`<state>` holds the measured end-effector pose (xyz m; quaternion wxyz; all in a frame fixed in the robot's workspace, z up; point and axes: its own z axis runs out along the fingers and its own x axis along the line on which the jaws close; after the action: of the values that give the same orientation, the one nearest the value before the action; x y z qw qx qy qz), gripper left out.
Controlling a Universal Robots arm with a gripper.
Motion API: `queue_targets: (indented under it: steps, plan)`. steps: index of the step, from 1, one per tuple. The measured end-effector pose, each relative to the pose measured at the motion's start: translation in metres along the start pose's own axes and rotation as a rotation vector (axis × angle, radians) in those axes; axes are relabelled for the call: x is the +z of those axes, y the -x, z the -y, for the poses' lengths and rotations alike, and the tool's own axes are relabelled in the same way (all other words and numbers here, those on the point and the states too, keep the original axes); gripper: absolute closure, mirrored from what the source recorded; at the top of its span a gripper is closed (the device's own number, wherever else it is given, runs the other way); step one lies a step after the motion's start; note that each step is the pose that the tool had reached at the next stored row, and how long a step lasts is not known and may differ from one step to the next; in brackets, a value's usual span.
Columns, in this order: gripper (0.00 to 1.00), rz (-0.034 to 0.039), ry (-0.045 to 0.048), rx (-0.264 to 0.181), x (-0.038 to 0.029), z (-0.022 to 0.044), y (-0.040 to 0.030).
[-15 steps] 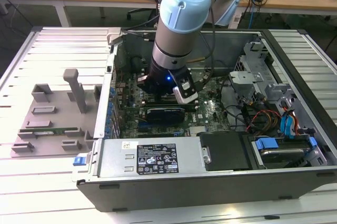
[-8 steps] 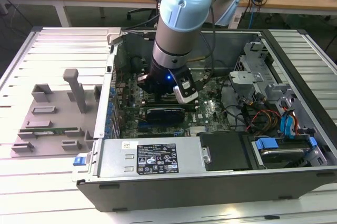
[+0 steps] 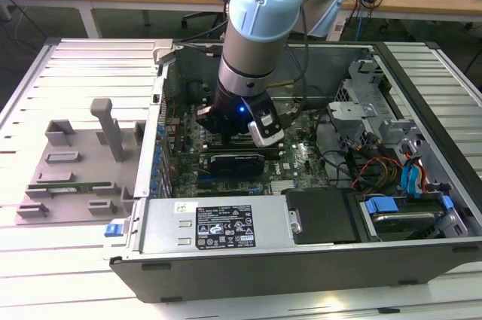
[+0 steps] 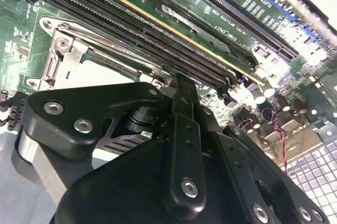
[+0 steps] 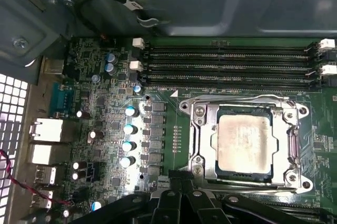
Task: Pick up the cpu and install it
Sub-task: 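Install the second cpu locking lever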
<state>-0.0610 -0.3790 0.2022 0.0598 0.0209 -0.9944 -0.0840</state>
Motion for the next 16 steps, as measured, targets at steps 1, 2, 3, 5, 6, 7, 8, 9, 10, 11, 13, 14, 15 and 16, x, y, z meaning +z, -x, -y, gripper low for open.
queue_targets:
  steps: [1, 2, 3, 5, 6, 7, 8, 9, 10, 11, 13, 14, 15, 16]
  plan:
    - [0.89, -0.0006, -0.0149, 0.002, 0.0001, -0.0025, 0.0032]
    - [0.89, -0.0013, -0.0292, 0.004, 0.0002, -0.0056, 0.0072]
    - [0.89, -0.0018, -0.0363, 0.005, 0.0002, -0.0075, 0.0093]
    - [0.89, -0.0025, -0.0567, 0.007, 0.0007, -0.0148, 0.0162]
    - [0.89, -0.0031, -0.0695, 0.009, 0.0010, -0.0197, 0.0204]
    - [0.89, -0.0042, -0.0809, 0.010, 0.0012, -0.0237, 0.0237]
    - [0.89, -0.0044, -0.0890, 0.011, 0.0012, -0.0262, 0.0259]
    - [0.89, -0.0044, -0.0981, 0.012, 0.0014, -0.0292, 0.0286]
    - [0.89, -0.0052, -0.1093, 0.014, 0.0018, -0.0336, 0.0326]
    - [0.89, -0.0053, -0.1145, 0.014, 0.0021, -0.0359, 0.0346]
    - [0.89, -0.0060, -0.1271, 0.016, 0.0022, -0.0413, 0.0392]
    - [0.89, -0.0061, -0.1312, 0.016, 0.0026, -0.0436, 0.0411]
    - [0.89, -0.0064, -0.1380, 0.018, 0.0031, -0.0470, 0.0431]
    - [0.89, -0.0062, -0.1429, 0.018, 0.0033, -0.0488, 0.0439]
